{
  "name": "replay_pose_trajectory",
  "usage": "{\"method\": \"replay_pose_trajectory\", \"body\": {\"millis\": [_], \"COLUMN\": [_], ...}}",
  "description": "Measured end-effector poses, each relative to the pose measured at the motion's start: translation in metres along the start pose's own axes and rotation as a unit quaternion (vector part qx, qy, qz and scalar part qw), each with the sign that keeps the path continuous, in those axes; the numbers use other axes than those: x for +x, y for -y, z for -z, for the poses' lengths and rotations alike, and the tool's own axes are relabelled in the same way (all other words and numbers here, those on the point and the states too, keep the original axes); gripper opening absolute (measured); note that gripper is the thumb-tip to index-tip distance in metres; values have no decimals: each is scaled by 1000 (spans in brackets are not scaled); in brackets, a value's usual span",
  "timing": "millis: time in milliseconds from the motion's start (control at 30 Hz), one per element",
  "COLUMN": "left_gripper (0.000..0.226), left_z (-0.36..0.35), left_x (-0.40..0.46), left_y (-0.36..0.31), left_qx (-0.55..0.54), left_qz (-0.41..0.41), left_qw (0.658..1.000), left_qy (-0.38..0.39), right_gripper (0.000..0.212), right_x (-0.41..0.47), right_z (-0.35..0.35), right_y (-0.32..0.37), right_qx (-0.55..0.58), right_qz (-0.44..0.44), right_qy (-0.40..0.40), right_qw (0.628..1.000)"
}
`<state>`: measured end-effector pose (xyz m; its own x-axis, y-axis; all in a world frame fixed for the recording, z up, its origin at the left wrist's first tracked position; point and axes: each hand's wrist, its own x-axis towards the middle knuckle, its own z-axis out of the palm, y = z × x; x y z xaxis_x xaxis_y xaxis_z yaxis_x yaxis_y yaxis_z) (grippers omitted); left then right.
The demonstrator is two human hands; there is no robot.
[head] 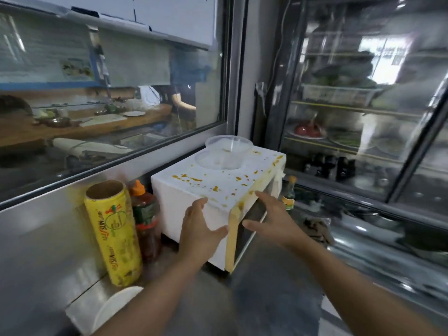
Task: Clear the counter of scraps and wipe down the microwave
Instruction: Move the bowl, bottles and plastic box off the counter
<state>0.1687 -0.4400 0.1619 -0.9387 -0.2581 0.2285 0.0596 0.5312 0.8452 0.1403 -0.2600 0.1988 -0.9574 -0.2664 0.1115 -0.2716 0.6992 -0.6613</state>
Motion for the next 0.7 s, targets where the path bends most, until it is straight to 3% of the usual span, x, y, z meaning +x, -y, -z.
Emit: {"method": "replay_pose_trajectory", "body": {"millis": [367,533,700], "left_gripper": [79,83,82], "left_z": [-139,-201,-238], "left_x": [-38,-56,-64], "left_y": [-82,-119,-141], "left_qx": [28,51,78], "left_qz": [8,36,66], "left_qw": [999,998,995], "left_qy": [27,10,9], "right_gripper": [87,101,69], "right_x": [-33,-36,-46], "right_z": [102,141,190], "right_y": [-133,-196,-230], "right_qx": [10,37,31], "right_qz": [-17,0,1], "right_qy": [-7,33,43], "right_qw": [1000,999,999]}}
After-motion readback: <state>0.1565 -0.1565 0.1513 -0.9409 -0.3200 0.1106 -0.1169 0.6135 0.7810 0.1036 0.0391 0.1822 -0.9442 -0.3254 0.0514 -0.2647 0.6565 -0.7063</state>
